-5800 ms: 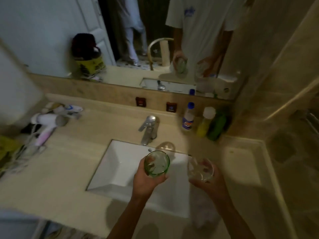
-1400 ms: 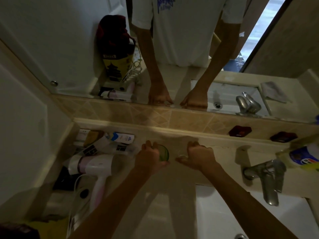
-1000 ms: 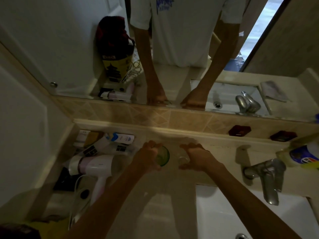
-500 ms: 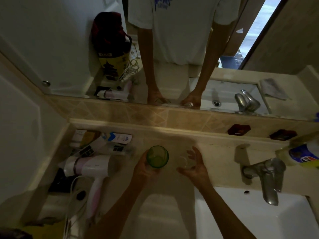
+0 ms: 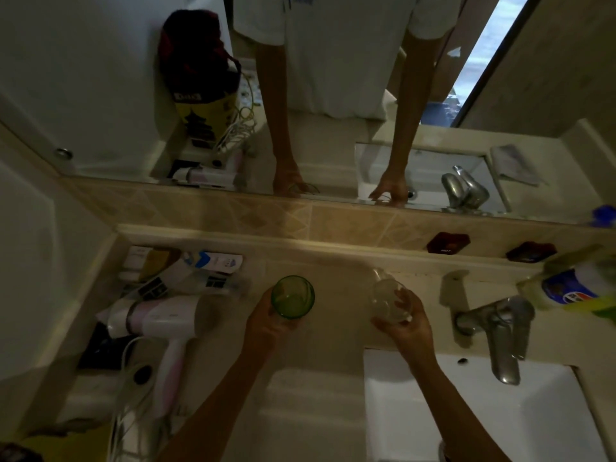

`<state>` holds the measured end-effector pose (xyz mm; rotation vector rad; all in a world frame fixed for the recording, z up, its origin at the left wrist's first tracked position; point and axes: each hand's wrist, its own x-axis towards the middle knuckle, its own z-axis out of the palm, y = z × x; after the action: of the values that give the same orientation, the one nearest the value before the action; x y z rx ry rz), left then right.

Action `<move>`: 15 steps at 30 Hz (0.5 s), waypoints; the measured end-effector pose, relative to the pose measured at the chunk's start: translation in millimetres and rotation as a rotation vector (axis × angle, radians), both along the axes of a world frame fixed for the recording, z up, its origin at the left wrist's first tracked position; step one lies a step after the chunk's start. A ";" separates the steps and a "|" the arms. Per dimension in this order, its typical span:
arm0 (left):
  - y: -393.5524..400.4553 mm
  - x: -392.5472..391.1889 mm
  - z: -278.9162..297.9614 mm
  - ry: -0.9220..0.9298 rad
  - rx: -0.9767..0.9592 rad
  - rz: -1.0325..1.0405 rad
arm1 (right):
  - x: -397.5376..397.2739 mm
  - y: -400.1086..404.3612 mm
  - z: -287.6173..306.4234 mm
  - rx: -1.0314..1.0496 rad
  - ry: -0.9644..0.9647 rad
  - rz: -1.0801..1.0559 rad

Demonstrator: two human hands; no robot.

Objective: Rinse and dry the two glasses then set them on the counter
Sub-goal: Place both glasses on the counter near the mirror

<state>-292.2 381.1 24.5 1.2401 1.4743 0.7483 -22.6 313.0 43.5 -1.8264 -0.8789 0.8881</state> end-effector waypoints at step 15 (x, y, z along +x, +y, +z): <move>1.2 3.8 -8.9 0.140 0.051 -0.061 | 12.1 -18.0 1.0 0.025 -0.080 0.004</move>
<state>-288.4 382.3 15.6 1.3937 1.5316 0.6732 -10.5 295.0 44.5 -1.8494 -0.9391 0.8076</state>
